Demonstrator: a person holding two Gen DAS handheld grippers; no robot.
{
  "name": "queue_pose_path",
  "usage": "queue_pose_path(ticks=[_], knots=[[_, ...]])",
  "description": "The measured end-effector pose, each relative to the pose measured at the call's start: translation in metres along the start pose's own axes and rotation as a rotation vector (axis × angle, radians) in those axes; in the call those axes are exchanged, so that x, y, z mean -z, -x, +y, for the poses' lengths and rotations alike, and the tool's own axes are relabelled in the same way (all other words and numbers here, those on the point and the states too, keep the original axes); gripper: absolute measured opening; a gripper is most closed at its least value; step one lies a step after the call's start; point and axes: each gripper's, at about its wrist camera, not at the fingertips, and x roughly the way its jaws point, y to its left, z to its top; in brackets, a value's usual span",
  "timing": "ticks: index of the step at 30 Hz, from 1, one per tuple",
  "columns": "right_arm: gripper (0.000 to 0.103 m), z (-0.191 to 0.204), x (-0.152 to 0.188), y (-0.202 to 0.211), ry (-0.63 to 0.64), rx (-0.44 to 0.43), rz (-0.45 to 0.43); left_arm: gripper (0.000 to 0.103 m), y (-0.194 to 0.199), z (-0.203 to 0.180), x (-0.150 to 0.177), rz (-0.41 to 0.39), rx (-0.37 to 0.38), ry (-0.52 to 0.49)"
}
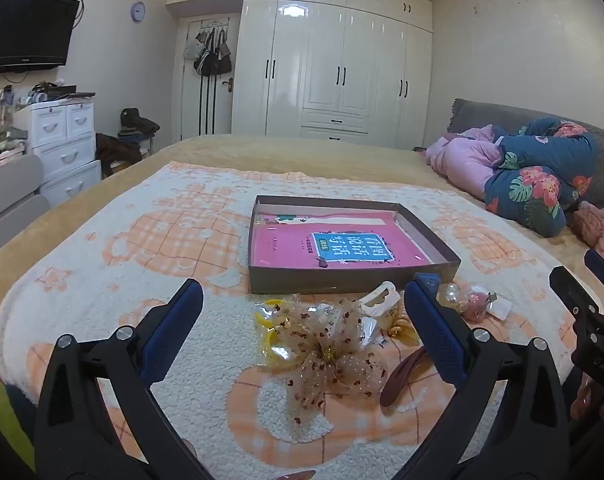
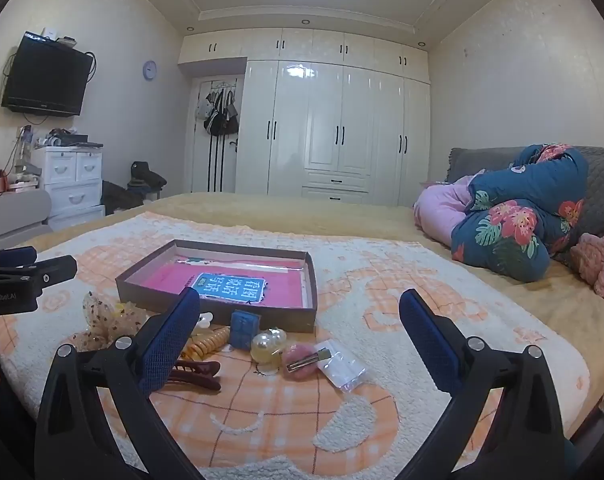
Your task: Organize jewelry
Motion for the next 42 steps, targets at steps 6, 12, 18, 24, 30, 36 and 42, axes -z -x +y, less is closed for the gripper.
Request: queue_pose_path(ticks=[6, 12, 18, 24, 30, 36, 42], knots=[[0.097, -0.001, 0.0001, 0.0005, -0.012, 0.0, 0.002, 0.092, -0.001, -0.0018, 0.0012, -0.003, -0.006, -0.01], [0.097, -0.0011, -0.0021, -0.0003, -0.013, -0.003, 0.005, 0.092, -0.0007, -0.0001, 0.0008, -0.005, -0.003, -0.003], [0.097, -0.0022, 0.0009, 0.0001, -0.014, 0.0, 0.001, 0.092, 0.0016, -0.001, -0.0002, -0.006, -0.003, -0.002], [0.097, -0.002, 0.0015, -0.0007, -0.014, -0.001, 0.002, 0.092, 0.0015, -0.0028, 0.0003, -0.006, -0.001, -0.004], [0.097, -0.0008, 0.0009, -0.0008, -0.015, 0.0, 0.005, 0.092, 0.0018, -0.0037, 0.0005, -0.007, -0.002, -0.005], [0.097, -0.0011, 0.0011, -0.001, -0.016, 0.0, 0.005, 0.092, 0.0017, -0.0028, 0.0005, -0.007, -0.002, -0.003], [0.097, -0.001, 0.0005, -0.0004, -0.016, -0.001, 0.007, 0.092, 0.0017, -0.0026, 0.0004, -0.006, -0.001, -0.003]])
